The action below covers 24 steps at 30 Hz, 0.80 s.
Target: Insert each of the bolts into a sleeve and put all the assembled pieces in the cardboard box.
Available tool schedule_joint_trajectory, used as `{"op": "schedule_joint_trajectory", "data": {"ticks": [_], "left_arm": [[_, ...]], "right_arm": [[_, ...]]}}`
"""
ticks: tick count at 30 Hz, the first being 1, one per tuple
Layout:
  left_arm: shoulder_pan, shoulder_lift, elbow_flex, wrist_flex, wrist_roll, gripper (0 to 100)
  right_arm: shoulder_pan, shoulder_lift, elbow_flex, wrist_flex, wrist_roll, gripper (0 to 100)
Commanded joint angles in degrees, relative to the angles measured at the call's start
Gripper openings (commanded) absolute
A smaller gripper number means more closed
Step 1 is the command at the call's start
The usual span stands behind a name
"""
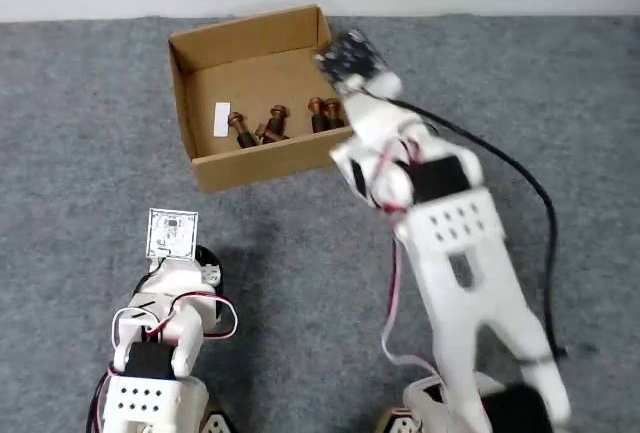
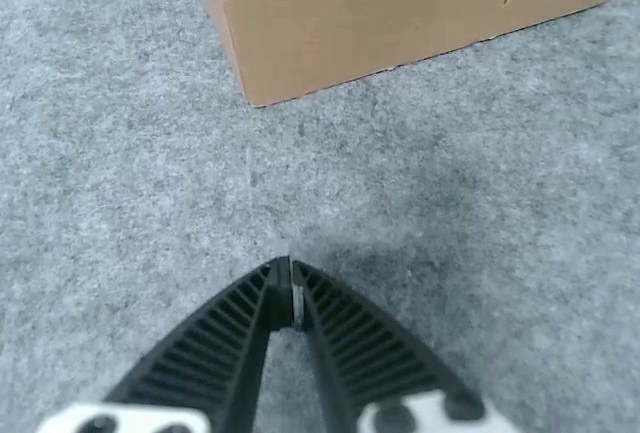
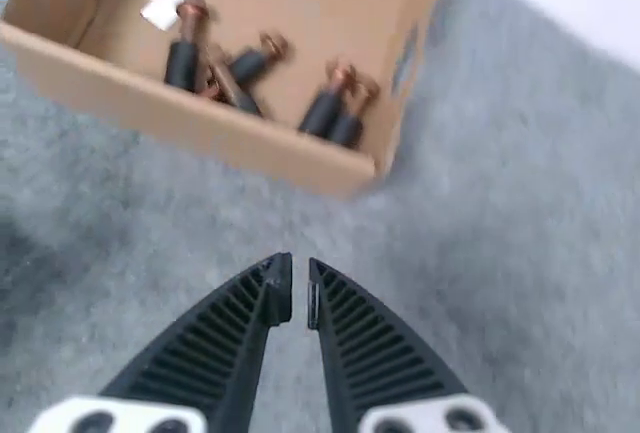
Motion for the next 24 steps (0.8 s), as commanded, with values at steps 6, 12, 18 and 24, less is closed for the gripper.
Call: {"op": "schedule_joint_trajectory", "data": {"ticks": [6,12,18,24], "left_arm": [[0.2,-0.4,-0.6,0.0,0.0,1],[0.2,-0.4,-0.6,0.0,0.0,1],[0.2,-0.4,-0.6,0.0,0.0,1],[0.2,-0.4,-0.6,0.0,0.0,1]], "right_arm": [[8.0,-33.5,26.0,0.7,-1.7,0.8],[12.6,-53.1,38.7,1.4,-10.6,0.8],[13.8,-67.5,43.9,6.8,-14.0,0.8],[13.7,-77.8,51.3,11.2,-13.8,0.9]]}}
